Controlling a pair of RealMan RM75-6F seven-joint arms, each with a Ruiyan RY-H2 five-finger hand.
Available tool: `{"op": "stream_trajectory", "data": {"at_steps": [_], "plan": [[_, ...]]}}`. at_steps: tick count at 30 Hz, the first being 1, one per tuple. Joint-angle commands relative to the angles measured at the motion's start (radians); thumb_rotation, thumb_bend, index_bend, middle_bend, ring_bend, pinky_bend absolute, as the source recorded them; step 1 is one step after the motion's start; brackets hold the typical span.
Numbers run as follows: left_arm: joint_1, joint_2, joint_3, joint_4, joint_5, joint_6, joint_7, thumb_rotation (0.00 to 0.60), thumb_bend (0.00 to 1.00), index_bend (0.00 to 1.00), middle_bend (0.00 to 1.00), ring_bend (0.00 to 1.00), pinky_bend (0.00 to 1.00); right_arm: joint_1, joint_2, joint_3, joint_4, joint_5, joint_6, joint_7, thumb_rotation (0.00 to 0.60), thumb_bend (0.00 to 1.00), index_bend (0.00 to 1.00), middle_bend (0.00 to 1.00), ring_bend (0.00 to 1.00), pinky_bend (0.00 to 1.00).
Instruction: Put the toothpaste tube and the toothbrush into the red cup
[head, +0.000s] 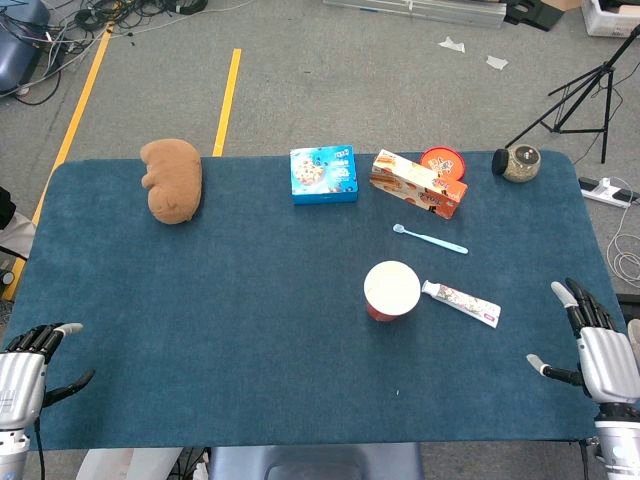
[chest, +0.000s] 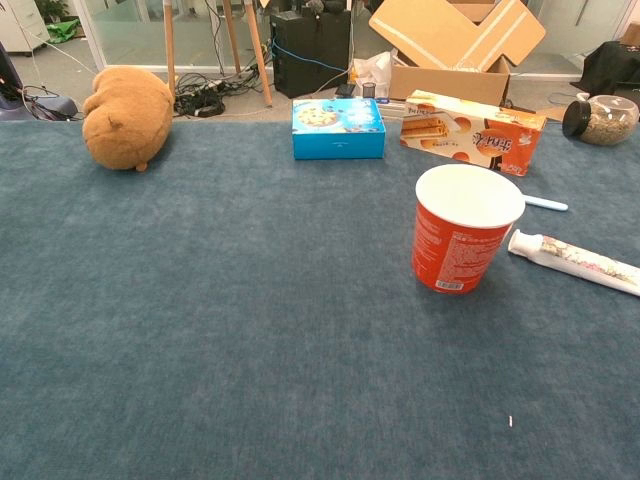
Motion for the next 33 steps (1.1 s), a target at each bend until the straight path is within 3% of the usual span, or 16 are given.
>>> {"op": "stream_trajectory", "data": {"at_steps": [1, 14, 21, 33], "plan": [[0.0, 0.001, 0.001, 0.003, -0.003, -0.003, -0.001, 0.6, 0.0, 0.32, 0.37, 0.33, 0.42, -0.003, -0.008, 0.003, 0.006, 0.0, -0.011, 0.001, 0.6, 0.05, 0.0, 0.02, 0.0, 0.13], [0.009, 0.001, 0.012, 0.02, -0.01, -0.002, -0.018, 0.6, 0.0, 0.32, 0.37, 0.33, 0.42, 0.0, -0.014, 0.025, 0.01, -0.014, -0.052, 0.015, 0.6, 0.05, 0.0, 0.02, 0.0, 0.12], [0.013, -0.001, 0.015, 0.031, -0.016, -0.003, -0.025, 0.6, 0.0, 0.32, 0.37, 0.33, 0.42, 0.011, -0.022, 0.048, 0.017, 0.026, -0.096, 0.032, 0.6, 0.05, 0.06, 0.02, 0.0, 0.12], [0.018, -0.008, 0.023, 0.048, -0.024, -0.012, -0.035, 0.6, 0.0, 0.32, 0.37, 0.33, 0.42, 0.157, -0.093, 0.164, 0.028, 0.349, -0.324, -0.135, 0.6, 0.05, 0.21, 0.02, 0.0, 0.13]]}}
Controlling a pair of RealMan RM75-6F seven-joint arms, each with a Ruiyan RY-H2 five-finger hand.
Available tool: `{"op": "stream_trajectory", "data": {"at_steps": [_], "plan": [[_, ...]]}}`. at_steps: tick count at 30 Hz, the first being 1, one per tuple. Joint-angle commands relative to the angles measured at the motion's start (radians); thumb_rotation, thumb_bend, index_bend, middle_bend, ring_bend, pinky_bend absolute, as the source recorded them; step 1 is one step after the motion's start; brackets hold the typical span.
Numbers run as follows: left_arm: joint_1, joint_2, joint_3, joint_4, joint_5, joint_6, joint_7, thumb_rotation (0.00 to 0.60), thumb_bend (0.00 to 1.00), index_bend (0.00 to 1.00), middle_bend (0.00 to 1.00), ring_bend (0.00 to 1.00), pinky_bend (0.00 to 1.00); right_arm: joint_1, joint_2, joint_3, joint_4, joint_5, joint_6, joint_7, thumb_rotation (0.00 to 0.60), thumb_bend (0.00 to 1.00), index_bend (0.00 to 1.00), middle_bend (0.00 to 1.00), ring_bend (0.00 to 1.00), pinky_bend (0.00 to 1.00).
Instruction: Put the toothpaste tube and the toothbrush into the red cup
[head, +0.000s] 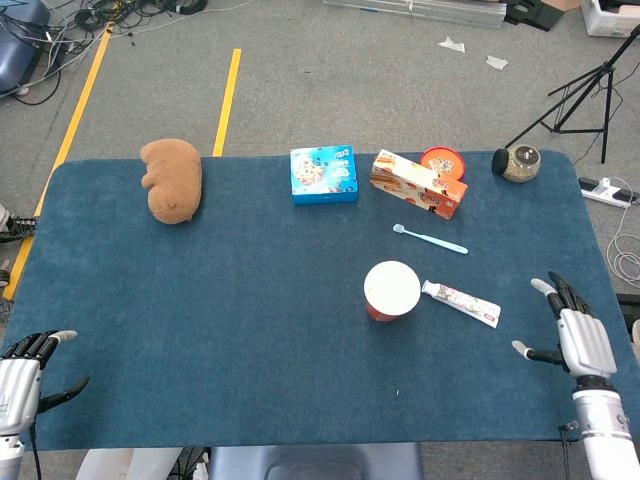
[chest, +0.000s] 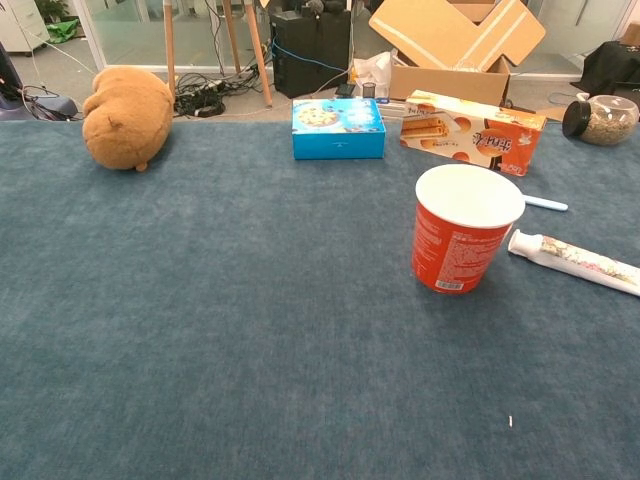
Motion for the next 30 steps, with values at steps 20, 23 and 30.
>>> {"op": "stream_trajectory", "data": {"at_steps": [20, 23, 30], "plan": [[0.025, -0.009, 0.018, 0.055, -0.012, 0.003, -0.061, 0.6, 0.0, 0.32, 0.37, 0.33, 0.42, 0.318, -0.179, 0.106, 0.167, 0.432, -0.32, -0.241, 0.6, 0.14, 0.31, 0.02, 0.0, 0.12], [0.027, -0.011, 0.018, 0.061, -0.013, 0.003, -0.067, 0.6, 0.0, 0.32, 0.37, 0.33, 0.42, 0.344, -0.198, 0.101, 0.18, 0.464, -0.323, -0.268, 0.6, 0.14, 0.32, 0.02, 0.0, 0.12], [0.031, -0.012, 0.018, 0.068, -0.013, 0.006, -0.084, 0.6, 0.0, 0.32, 0.37, 0.33, 0.42, 0.398, -0.253, 0.09, 0.228, 0.541, -0.33, -0.318, 0.6, 0.14, 0.33, 0.02, 0.0, 0.12]]}}
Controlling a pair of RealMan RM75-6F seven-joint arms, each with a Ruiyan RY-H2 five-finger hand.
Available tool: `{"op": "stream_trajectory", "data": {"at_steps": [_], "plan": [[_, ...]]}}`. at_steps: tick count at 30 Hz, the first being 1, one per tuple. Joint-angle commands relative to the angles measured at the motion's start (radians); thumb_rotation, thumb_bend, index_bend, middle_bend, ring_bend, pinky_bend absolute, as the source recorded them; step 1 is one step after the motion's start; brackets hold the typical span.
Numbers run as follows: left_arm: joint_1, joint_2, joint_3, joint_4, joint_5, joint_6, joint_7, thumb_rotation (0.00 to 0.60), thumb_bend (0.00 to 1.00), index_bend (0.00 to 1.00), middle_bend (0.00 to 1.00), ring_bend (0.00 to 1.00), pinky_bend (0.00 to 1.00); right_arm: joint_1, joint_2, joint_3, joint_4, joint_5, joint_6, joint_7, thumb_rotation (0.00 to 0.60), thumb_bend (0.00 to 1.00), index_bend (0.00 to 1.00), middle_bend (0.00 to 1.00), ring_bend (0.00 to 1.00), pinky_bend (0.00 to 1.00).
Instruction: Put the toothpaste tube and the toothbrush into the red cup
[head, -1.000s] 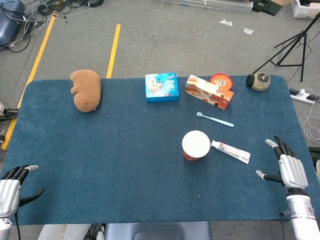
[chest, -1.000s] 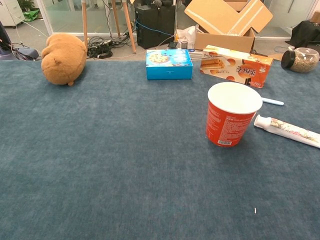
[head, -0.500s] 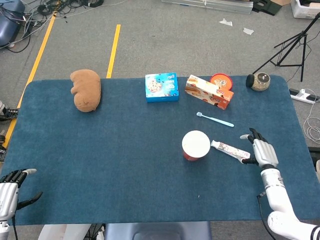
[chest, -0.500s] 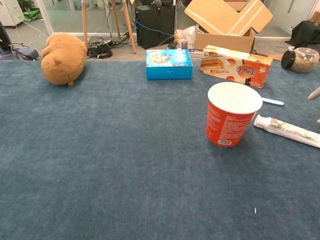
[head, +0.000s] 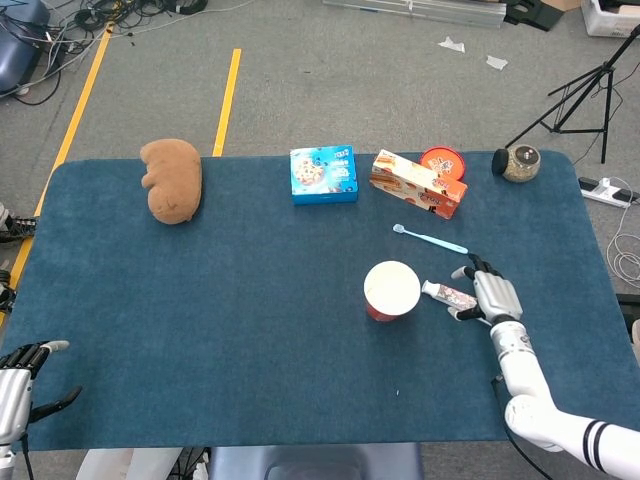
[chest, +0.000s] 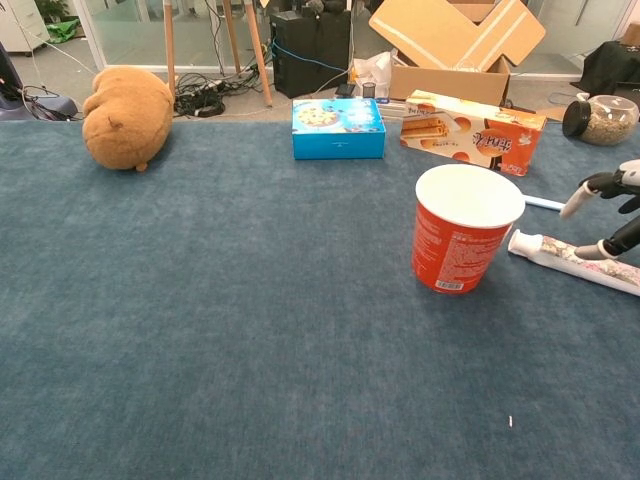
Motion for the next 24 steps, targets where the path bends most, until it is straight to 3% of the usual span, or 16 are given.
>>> {"op": "stream_trajectory", "data": {"at_steps": [1, 24], "plan": [[0.002, 0.0, 0.0, 0.003, 0.0, 0.002, -0.004, 0.6, 0.0, 0.32, 0.37, 0.33, 0.42, 0.021, -0.025, -0.007, 0.024, 0.03, -0.003, -0.022, 0.6, 0.14, 0.33, 0.02, 0.0, 0.12], [0.007, 0.003, -0.002, 0.016, -0.006, -0.001, -0.026, 0.6, 0.0, 0.32, 0.37, 0.33, 0.42, 0.102, -0.138, -0.014, 0.159, 0.148, -0.002, -0.089, 0.6, 0.23, 0.39, 0.04, 0.0, 0.12]]}}
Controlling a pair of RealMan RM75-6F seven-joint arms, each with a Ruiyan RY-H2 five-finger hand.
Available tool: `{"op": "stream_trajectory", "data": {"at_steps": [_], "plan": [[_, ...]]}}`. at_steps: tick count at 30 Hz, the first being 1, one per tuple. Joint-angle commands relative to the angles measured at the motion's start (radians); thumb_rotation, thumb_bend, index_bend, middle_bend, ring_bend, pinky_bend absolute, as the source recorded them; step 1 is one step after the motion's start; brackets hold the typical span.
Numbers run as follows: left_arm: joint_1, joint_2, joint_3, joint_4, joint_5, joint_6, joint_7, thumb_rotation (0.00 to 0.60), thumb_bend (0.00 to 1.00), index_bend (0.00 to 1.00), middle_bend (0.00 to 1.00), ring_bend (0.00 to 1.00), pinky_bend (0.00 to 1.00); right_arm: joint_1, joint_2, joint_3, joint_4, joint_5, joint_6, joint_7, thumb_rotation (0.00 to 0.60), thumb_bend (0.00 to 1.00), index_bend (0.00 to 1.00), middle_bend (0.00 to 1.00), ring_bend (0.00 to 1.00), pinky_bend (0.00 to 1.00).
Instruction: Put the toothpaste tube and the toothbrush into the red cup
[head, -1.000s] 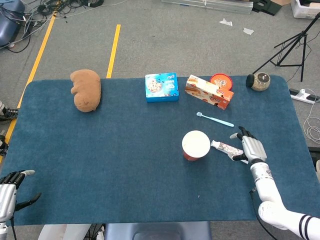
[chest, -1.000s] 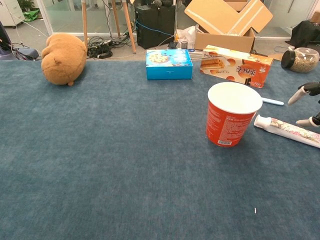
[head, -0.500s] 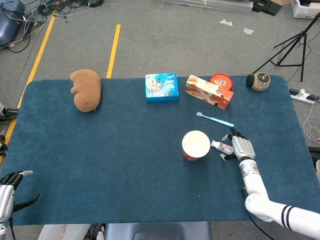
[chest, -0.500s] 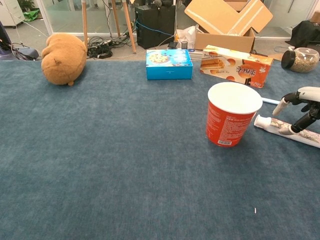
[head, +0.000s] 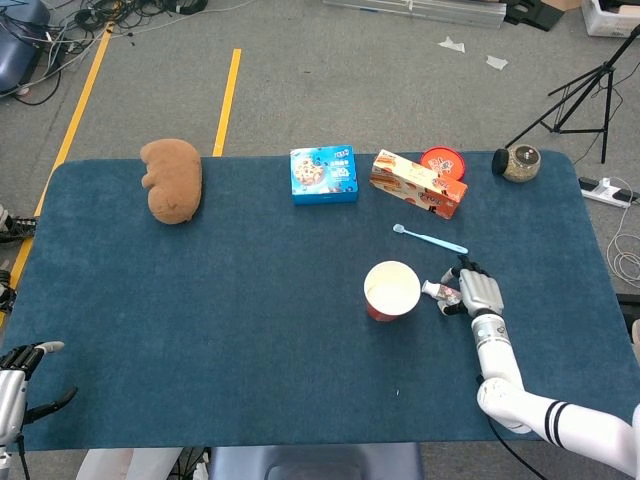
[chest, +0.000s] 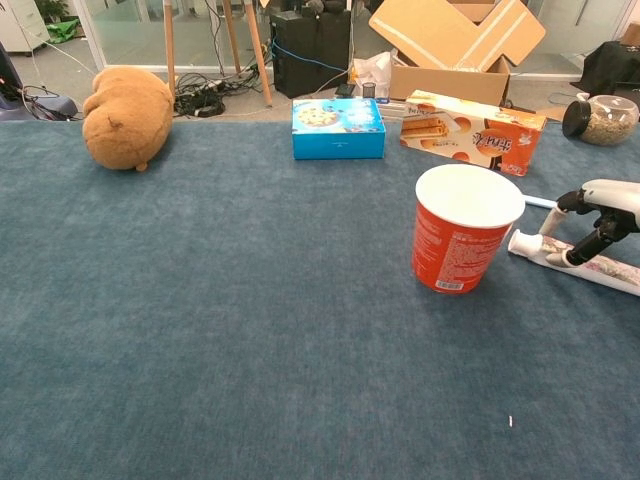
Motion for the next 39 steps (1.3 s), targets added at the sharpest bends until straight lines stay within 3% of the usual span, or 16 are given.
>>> {"op": "stream_trajectory", "data": {"at_steps": [1, 13, 25, 39], "plan": [[0.001, 0.001, 0.0, 0.001, -0.001, 0.0, -0.001, 0.6, 0.0, 0.32, 0.37, 0.33, 0.42, 0.007, -0.008, 0.001, 0.01, 0.007, -0.004, -0.005, 0.6, 0.23, 0.39, 0.04, 0.0, 0.12], [0.005, 0.001, 0.0, 0.012, -0.008, -0.004, -0.012, 0.6, 0.0, 0.32, 0.37, 0.33, 0.42, 0.016, -0.028, -0.002, 0.024, 0.009, 0.017, -0.017, 0.6, 0.28, 0.49, 0.07, 0.0, 0.12], [0.009, -0.003, 0.001, 0.019, -0.012, -0.005, -0.017, 0.6, 0.0, 0.32, 0.37, 0.33, 0.42, 0.008, -0.041, -0.002, 0.029, -0.007, 0.031, -0.01, 0.6, 0.29, 0.53, 0.09, 0.0, 0.13], [0.008, -0.002, 0.0, 0.01, -0.004, -0.004, -0.002, 0.6, 0.0, 0.32, 0.37, 0.33, 0.42, -0.077, 0.084, 0.03, -0.136, -0.135, 0.123, 0.108, 0.6, 0.3, 0.55, 0.11, 0.0, 0.13]]}}
